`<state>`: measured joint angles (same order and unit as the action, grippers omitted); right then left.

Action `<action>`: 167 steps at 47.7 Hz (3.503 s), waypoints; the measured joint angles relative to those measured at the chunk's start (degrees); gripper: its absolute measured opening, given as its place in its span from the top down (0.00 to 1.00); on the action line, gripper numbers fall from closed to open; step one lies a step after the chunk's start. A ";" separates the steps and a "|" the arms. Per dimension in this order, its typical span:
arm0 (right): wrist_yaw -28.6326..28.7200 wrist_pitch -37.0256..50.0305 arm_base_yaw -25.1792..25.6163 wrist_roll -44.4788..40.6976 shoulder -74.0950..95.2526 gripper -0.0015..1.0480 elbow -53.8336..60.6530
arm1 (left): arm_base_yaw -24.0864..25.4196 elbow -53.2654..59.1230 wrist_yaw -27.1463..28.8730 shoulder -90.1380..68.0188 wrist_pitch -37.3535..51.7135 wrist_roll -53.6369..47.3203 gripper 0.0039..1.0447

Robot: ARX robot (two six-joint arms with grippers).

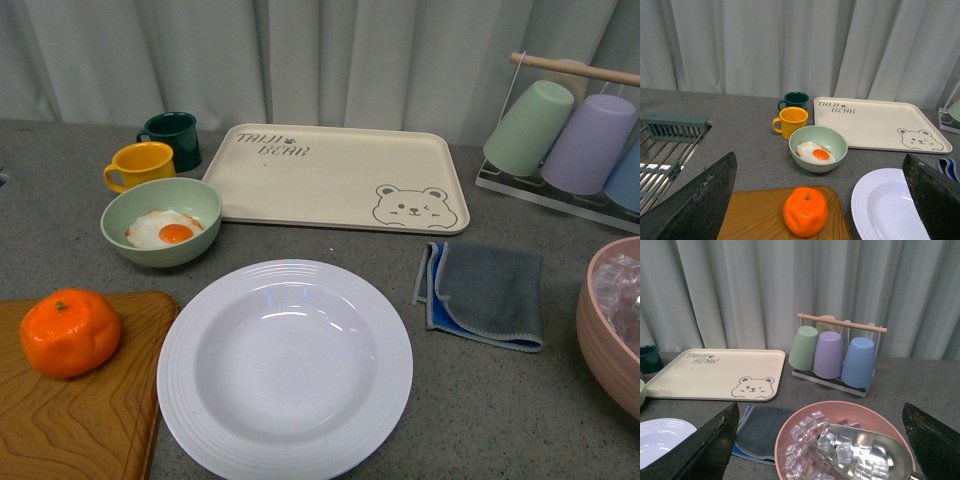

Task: Place orange and plate with both arms

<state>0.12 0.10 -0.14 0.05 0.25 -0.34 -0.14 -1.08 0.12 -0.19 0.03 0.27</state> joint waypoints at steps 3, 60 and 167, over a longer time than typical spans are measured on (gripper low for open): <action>0.00 0.00 0.00 0.00 0.00 0.09 0.00 | 0.00 0.00 0.00 0.00 0.00 0.00 0.06; 0.00 0.00 0.00 0.00 0.00 0.09 0.00 | 0.00 0.00 0.00 0.00 0.00 0.00 0.06; -0.02 0.00 0.00 0.00 -0.04 0.09 0.00 | -18.51 -32.09 3.23 -95.71 20.74 15.52 0.49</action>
<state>0.10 0.10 -0.14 0.05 0.21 -0.34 -18.65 -33.17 3.36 -95.90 20.78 15.79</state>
